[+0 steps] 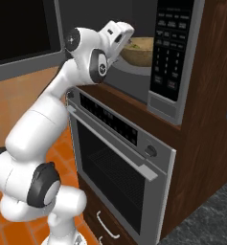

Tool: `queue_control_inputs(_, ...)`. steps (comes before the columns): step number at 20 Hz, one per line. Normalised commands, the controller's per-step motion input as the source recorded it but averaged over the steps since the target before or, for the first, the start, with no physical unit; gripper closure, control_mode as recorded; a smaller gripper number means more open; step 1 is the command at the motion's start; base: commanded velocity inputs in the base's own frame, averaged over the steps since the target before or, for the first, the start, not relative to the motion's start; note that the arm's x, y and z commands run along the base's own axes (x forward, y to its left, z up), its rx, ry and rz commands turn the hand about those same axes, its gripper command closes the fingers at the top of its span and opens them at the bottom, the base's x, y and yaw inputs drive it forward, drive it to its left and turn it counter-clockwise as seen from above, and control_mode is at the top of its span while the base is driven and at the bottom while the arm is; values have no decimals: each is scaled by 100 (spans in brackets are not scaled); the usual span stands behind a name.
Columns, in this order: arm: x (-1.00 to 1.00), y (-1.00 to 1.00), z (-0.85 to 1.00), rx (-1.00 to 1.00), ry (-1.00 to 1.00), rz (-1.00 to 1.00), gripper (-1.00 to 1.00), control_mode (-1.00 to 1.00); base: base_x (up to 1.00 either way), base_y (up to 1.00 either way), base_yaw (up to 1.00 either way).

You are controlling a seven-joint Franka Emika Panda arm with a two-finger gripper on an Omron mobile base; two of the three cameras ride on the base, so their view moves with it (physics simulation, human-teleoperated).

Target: Pick the lime from the sink and place it in the bowl. Then pick the bowl and place it in the microwave. Then close the microwave door and press the start button.

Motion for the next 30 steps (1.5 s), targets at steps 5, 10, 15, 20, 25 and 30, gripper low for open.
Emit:
queue_control_inputs(5, -65, 45, 13, 0, -33, 7, -100, -100, 0, 0, 0)
queue_control_inputs(10, -100, 49, 60, -3, -1, 1, -100, -100, 0, 0, 0)
queue_control_inputs(15, -100, 48, 55, -5, 0, 0, -100, -100, 0, 0, 0)
queue_control_inputs(20, -100, 40, 11, -4, 0, 0, -100, -100, 0, 0, 0)
queue_control_inputs(25, -100, 56, 0, -10, 4, 0, -100, -100, 0, 0, 0)
queue_control_inputs(30, -100, 58, -6, -10, 9, 2, -100, -100, 0, 0, 0)
